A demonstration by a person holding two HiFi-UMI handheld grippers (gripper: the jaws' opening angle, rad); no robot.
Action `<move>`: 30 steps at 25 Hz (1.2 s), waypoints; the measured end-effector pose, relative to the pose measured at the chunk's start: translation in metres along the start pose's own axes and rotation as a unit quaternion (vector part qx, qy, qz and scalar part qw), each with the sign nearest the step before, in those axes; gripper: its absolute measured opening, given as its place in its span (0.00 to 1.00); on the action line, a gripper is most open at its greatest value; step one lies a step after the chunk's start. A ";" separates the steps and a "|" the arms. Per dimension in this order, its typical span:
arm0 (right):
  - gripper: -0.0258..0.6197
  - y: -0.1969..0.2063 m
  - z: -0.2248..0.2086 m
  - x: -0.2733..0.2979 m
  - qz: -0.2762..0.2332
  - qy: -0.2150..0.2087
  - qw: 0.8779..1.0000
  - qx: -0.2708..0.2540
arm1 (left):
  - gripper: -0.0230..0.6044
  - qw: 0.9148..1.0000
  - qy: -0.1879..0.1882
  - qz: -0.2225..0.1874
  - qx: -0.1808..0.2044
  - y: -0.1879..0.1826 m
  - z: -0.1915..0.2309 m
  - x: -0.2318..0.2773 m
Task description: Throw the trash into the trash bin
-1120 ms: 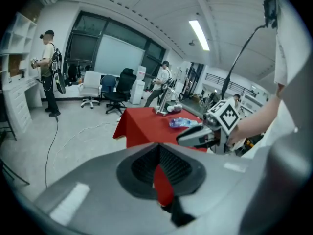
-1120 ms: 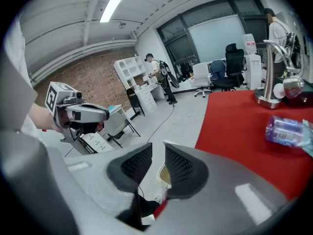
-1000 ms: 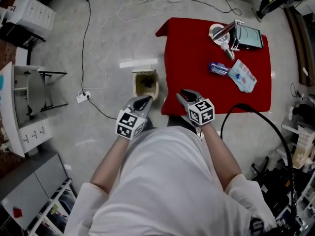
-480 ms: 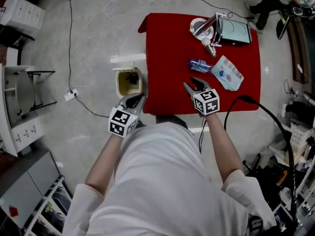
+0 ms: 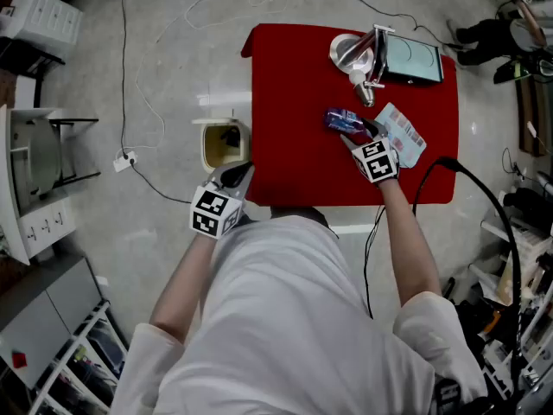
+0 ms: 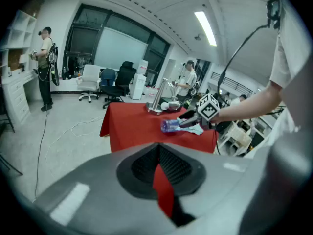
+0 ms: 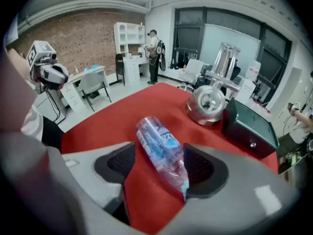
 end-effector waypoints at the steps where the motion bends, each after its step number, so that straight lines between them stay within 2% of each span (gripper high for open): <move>1: 0.54 0.004 -0.005 0.007 0.015 -0.001 1.000 -0.008 | 0.04 1.000 -0.002 0.001 -0.002 0.000 0.000 0.001; 4: 0.59 0.013 -0.014 0.023 0.059 -0.008 0.998 -0.037 | 0.04 1.000 -0.008 0.004 -0.011 0.001 0.001 0.003; 9: 0.60 0.021 -0.019 0.046 0.096 -0.015 0.993 -0.072 | 0.04 0.999 -0.017 0.010 -0.026 0.007 0.005 0.004; 16: 0.57 0.015 -0.010 0.058 0.101 -0.025 0.991 -0.079 | 0.04 0.999 -0.022 0.009 -0.049 0.017 0.014 0.003; 20: 0.55 0.011 -0.003 0.048 0.089 -0.038 0.994 -0.045 | 0.04 0.998 -0.025 0.005 -0.053 0.019 0.017 -0.001; 23: 0.55 0.005 0.010 0.042 0.072 -0.041 0.996 -0.031 | 0.04 0.998 -0.028 0.001 -0.053 0.022 0.025 -0.007; 30: 0.55 -0.023 0.063 0.045 0.052 -0.064 0.996 -0.045 | 0.04 0.997 -0.035 -0.006 -0.063 0.037 0.048 -0.022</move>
Point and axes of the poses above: the fingertips, and each gripper's own axes: x forward along the fingers, z to its left, y out of its underside, the point moved 1 cm from there along -x, backward along the fingers, and after that the axes turned 9 degrees about z, right-handed, at the moved point
